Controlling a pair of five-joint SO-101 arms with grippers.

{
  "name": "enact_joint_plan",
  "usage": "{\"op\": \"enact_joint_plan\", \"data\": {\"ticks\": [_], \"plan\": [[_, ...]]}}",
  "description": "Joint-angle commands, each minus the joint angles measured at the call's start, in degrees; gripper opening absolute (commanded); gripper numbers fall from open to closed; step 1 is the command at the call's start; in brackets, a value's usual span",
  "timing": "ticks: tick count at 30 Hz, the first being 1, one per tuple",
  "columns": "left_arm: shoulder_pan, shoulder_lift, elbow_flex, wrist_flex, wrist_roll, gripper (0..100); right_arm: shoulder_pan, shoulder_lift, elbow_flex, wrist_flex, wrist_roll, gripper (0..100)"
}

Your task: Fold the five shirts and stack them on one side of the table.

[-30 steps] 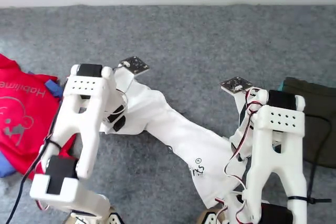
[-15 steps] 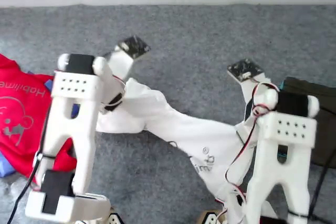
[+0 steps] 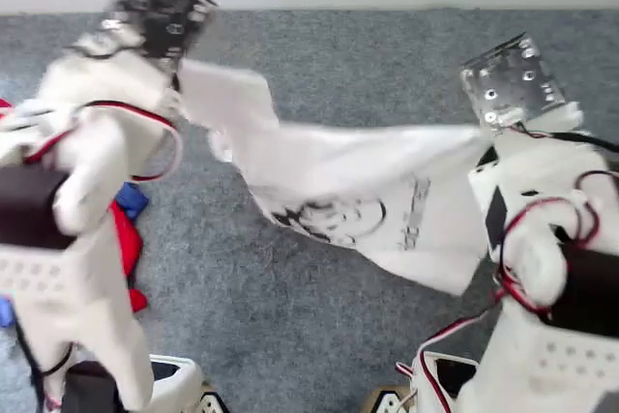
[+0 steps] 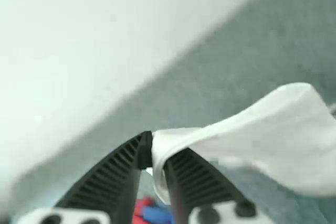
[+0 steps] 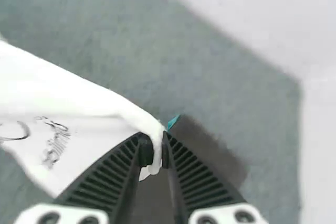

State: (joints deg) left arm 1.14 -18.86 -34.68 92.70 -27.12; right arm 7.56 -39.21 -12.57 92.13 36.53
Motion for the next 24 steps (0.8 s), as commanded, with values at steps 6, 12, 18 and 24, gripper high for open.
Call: {"op": "enact_joint_plan", "data": {"ticks": [6, 12, 18, 24], "plan": [[-5.8, -1.9, -16.1, -12.6, 0.4, 1, 0.7, -1.5, -13.8, -10.3, 8.2, 0.9], [-5.5, -2.0, -23.3, -9.5, -6.5, 1, 0.7, -1.5, -21.3, -13.1, 13.4, 0.9], [-5.5, -2.1, -31.1, -0.3, -13.9, 1, 0.8, -3.8, -23.3, -9.9, 14.2, 0.9], [-5.5, -2.1, -39.2, 5.5, -16.1, 1, 1.0, -8.8, -23.3, -6.5, 14.2, 0.9]]}}
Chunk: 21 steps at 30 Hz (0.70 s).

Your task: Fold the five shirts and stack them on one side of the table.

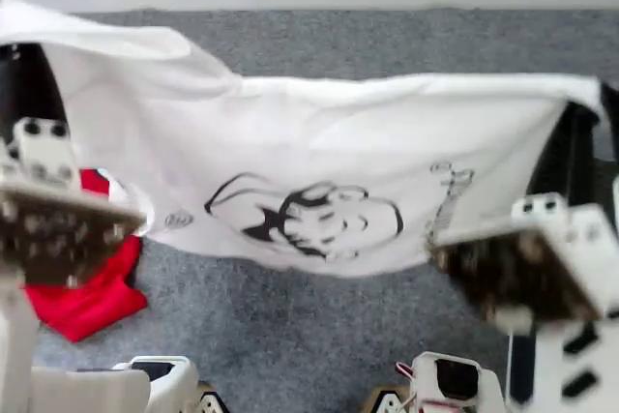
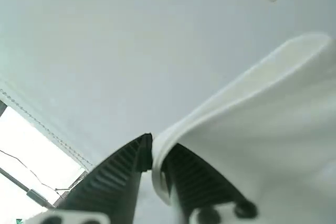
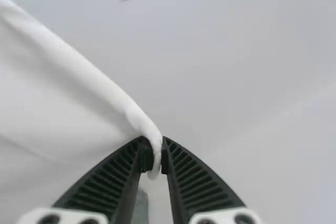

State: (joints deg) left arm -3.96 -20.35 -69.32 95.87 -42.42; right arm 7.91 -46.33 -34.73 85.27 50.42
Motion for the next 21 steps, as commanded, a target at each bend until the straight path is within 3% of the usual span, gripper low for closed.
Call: {"op": "enact_joint_plan", "data": {"ticks": [1, 5, 12, 18, 21], "plan": [[-0.4, -0.6, -6.4, 3.1, -0.8, 1, 1.5, -2.7, -1.1, 0.5, 0.4, 0.9], [-0.8, -0.6, -11.3, 4.0, -0.8, 1, 5.4, -4.6, -1.1, 0.1, 0.4, 0.9], [-0.8, 0.2, -11.9, 4.0, -0.9, 1, 5.7, -2.1, 3.8, 0.7, 0.3, 0.9], [-0.4, 0.1, 4.4, 3.9, -0.9, 1, 5.4, 2.8, 16.9, -0.7, 0.4, 0.9], [-0.3, 0.2, 20.2, 1.7, -0.9, 1, 3.3, 6.7, 27.5, -6.1, 0.2, 0.9]]}}
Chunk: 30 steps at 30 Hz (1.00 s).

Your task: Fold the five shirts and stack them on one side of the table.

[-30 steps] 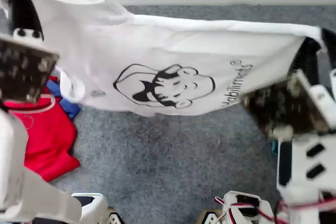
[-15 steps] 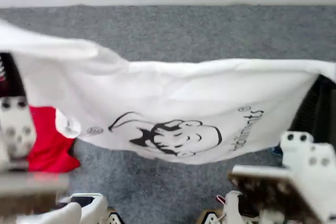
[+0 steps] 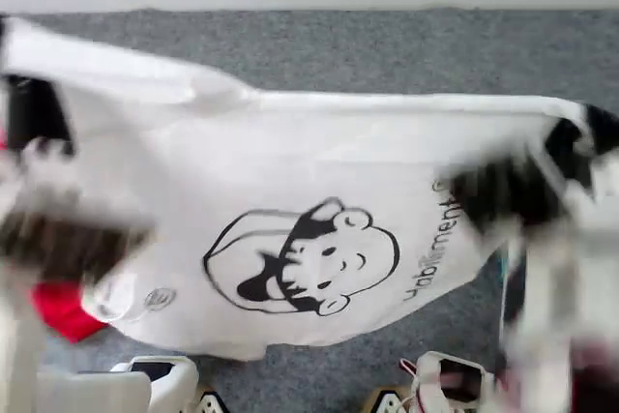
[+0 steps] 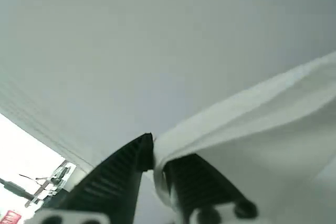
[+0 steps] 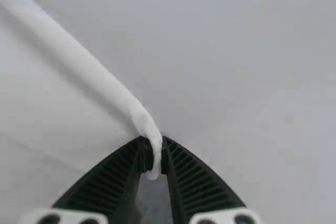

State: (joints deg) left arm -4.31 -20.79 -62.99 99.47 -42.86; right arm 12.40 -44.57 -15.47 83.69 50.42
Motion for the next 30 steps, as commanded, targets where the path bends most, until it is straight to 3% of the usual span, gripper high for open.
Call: {"op": "enact_joint_plan", "data": {"ticks": [1, 4, 8, 11, 14, 19, 23, 30], "plan": [[0.1, 0.6, 20.6, -4.1, -0.5, 1, -1.9, 6.3, 12.0, -7.1, 0.1, 0.9], [0.0, 0.6, 39.6, -16.0, -0.5, 1, -4.4, 9.7, 22.3, -17.9, 0.1, 0.9], [0.1, 0.6, 60.4, -37.9, -0.5, 1, -6.7, 14.3, 32.2, -34.9, 0.3, 0.9], [1.6, 0.7, 71.7, -54.9, -0.5, 1, -7.4, 19.0, 35.5, -45.4, 0.4, 0.9], [2.6, 3.3, 76.4, -66.6, -0.5, 1, -7.5, 24.9, 35.5, -53.4, 0.4, 0.9], [2.9, 14.1, 72.0, -75.2, -4.8, 1, -7.6, 34.9, 33.5, -67.4, 1.6, 0.9], [2.9, 22.7, 62.3, -76.4, -4.9, 1, -8.7, 42.5, 28.8, -77.1, 2.0, 0.9], [2.4, 35.1, 48.0, -76.4, -5.0, 1, -11.6, 56.0, 13.5, -81.3, 2.0, 0.9]]}}
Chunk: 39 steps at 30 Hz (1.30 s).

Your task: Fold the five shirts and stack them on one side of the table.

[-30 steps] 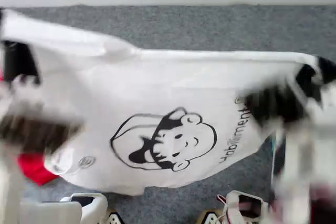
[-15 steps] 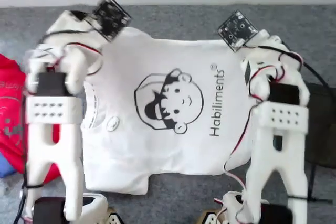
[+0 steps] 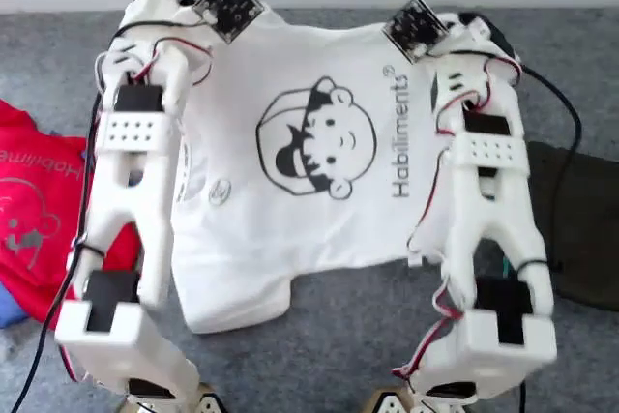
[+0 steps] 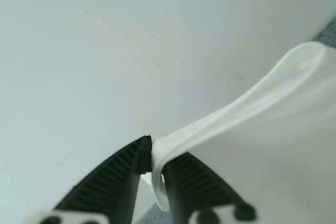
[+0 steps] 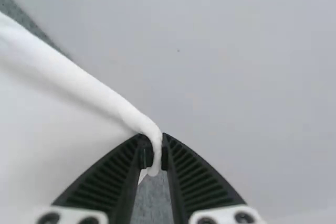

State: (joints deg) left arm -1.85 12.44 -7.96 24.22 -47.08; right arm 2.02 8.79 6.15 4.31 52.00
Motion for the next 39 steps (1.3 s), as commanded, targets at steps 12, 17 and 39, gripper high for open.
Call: {"op": "enact_joint_plan", "data": {"ticks": [12, 17, 39], "plan": [[0.3, 0.6, -10.1, 9.6, -5.3, 1, -4.8, 9.9, -16.6, 0.0, 0.4, 0.9], [1.3, -3.7, -10.1, 27.6, -5.3, 1, -4.1, 9.8, -16.6, 13.2, 0.4, 0.9], [7.9, -23.4, 2.9, 76.2, 0.8, 1, 4.2, 5.9, -16.6, 63.6, 0.0, 0.9]]}}
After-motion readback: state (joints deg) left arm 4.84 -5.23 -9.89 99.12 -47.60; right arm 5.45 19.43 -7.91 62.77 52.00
